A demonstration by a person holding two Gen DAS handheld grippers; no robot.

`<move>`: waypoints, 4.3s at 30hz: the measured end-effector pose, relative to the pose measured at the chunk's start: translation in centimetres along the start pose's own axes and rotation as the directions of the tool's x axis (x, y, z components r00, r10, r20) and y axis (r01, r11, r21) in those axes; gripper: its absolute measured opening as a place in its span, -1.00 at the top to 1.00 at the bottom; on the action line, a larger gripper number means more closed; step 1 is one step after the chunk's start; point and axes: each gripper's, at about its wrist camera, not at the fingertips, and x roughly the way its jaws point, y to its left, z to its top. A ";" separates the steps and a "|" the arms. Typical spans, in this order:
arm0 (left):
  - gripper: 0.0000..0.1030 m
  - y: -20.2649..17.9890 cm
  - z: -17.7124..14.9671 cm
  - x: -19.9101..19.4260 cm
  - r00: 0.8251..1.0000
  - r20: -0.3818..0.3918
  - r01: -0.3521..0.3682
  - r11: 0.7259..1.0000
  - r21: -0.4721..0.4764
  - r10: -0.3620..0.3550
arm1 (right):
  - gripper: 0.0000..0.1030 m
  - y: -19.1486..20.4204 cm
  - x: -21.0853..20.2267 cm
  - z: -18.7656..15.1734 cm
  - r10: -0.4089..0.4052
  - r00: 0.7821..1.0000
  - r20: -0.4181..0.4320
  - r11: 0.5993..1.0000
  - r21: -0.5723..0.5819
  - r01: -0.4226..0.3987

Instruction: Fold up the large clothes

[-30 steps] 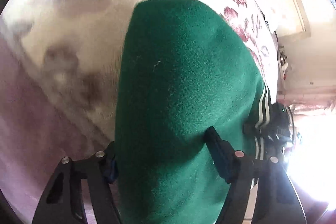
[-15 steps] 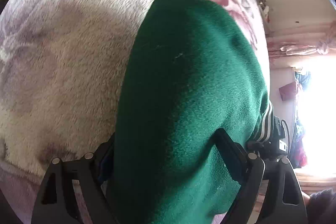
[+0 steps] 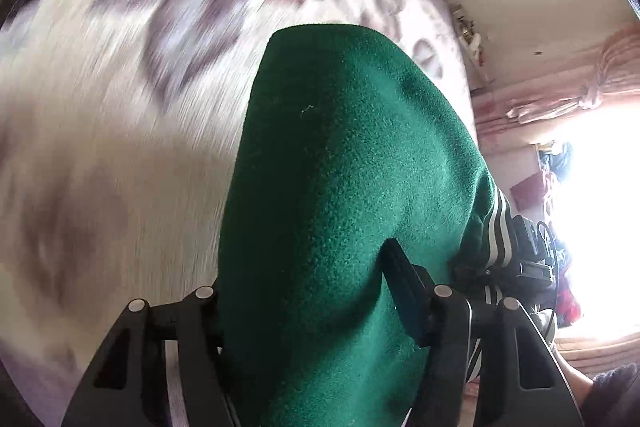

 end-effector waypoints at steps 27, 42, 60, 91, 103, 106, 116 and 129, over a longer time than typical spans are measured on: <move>-0.28 5.1 30.3 16.0 0.986 -0.145 -0.067 0.993 0.102 0.081 | -0.27 11.8 4.4 42.4 -0.300 0.949 0.096 0.945 -0.105 0.309; -0.88 -2.3 19.8 9.2 0.838 0.181 -0.546 0.796 0.262 0.515 | -0.61 6.6 0.1 17.3 -0.828 0.342 0.445 0.390 0.018 0.920; -0.97 -17.5 7.0 -9.4 0.790 0.426 -0.567 0.790 0.233 0.441 | -0.98 28.2 -13.7 -11.0 -0.673 0.124 0.729 0.339 0.155 0.928; -0.97 -31.8 -12.8 -36.1 0.736 0.567 -0.563 0.799 0.210 0.370 | -0.99 47.8 -28.7 -51.7 -0.427 0.087 0.900 0.413 0.109 0.904; -0.98 -33.3 -14.6 -38.6 0.724 0.595 -0.566 0.794 0.221 0.350 | -1.00 50.1 -30.1 -55.1 -0.376 0.114 0.919 0.417 0.058 0.907; -0.98 -33.4 -14.7 -38.8 0.720 0.601 -0.567 0.793 0.222 0.346 | -1.00 50.6 -30.3 -55.3 -0.372 0.119 0.921 0.410 0.048 0.911; -0.98 -33.7 -15.2 -39.1 0.709 0.615 -0.577 0.786 0.223 0.346 | -1.00 51.2 -30.7 -55.7 -0.356 0.126 0.926 0.405 0.032 0.914; -0.98 -34.1 -15.5 -39.6 0.707 0.622 -0.574 0.787 0.226 0.337 | -1.00 52.1 -30.8 -55.2 -0.349 0.122 0.929 0.389 0.025 0.921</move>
